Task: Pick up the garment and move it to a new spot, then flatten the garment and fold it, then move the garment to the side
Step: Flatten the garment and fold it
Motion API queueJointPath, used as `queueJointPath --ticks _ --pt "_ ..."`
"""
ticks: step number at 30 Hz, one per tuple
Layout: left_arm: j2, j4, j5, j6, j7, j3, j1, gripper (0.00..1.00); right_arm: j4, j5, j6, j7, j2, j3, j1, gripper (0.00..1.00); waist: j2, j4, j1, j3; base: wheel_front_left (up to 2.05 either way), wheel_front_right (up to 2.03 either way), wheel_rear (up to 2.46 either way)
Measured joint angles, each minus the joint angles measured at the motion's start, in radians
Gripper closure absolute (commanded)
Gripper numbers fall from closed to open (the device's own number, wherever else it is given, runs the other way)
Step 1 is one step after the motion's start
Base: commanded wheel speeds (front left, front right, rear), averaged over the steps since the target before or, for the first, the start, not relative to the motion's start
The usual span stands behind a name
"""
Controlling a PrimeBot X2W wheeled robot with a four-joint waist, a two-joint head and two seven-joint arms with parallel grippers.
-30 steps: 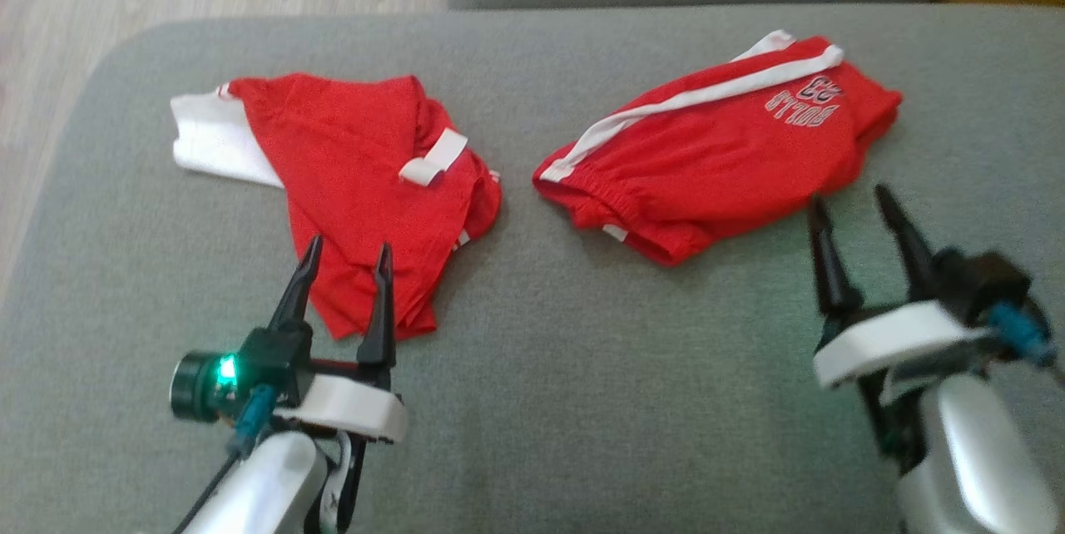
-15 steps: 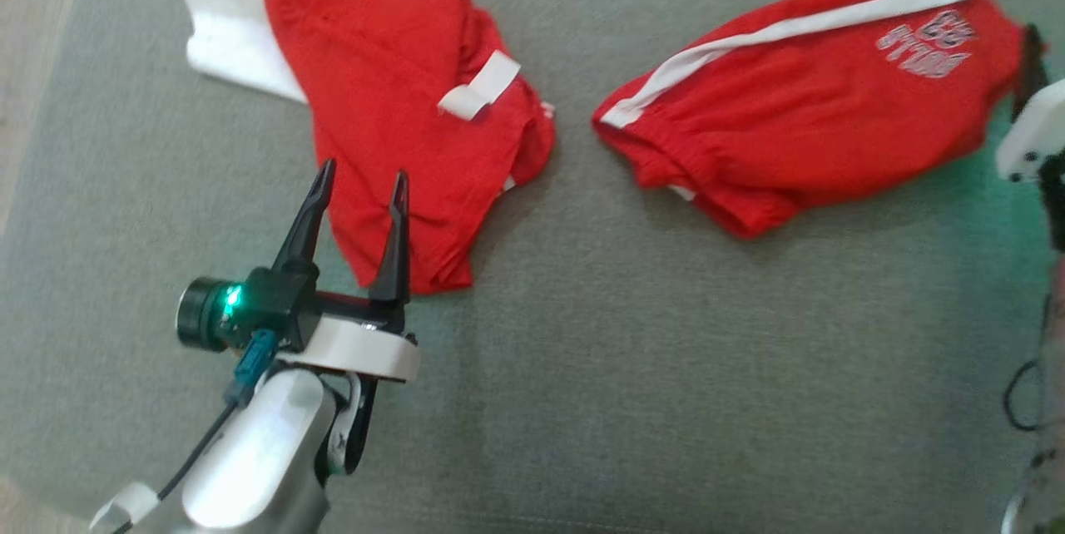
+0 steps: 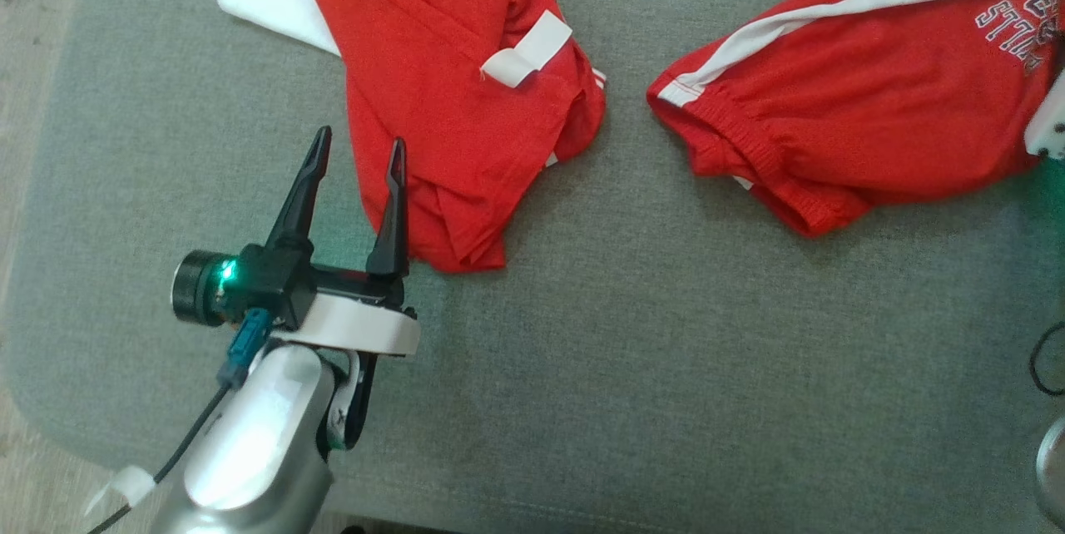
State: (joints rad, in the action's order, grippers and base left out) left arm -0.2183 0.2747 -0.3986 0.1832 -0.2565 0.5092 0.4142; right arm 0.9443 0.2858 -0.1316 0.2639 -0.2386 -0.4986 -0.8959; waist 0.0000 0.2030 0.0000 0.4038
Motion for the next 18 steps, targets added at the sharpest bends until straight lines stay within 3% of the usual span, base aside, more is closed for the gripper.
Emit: queueJointPath --ticks 5,6,7,8,18 --pt "0.009 0.000 0.019 -0.009 0.000 -0.020 0.003 0.00 0.064 -0.016 0.000 -0.023 -0.011 0.035 -0.035 0.00 0.0000 -0.006 -0.0001 0.010 0.00 0.00 0.00" --pt "0.010 0.000 0.022 -0.013 0.000 -0.024 0.005 0.00 0.076 -0.026 0.000 -0.026 -0.013 0.040 -0.041 0.08 0.0000 -0.008 -0.0001 0.011 0.00 0.00 0.00" --pt "0.010 0.000 0.024 -0.017 0.000 -0.027 0.007 0.00 0.085 -0.035 0.000 -0.034 -0.014 0.048 -0.045 0.62 0.0000 -0.010 -0.0001 0.011 0.00 0.00 0.00" --pt "0.010 0.001 0.026 -0.018 0.000 -0.029 0.009 0.00 0.096 -0.045 0.000 -0.048 -0.015 0.054 -0.049 1.00 0.0000 -0.012 0.0000 0.011 0.00 0.00 0.00" --pt "0.014 0.018 0.039 -0.026 0.000 -0.060 0.007 0.00 0.174 -0.124 0.000 -0.136 -0.010 0.077 -0.039 1.00 0.0000 -0.043 0.0000 -0.036 0.00 0.00 0.00"
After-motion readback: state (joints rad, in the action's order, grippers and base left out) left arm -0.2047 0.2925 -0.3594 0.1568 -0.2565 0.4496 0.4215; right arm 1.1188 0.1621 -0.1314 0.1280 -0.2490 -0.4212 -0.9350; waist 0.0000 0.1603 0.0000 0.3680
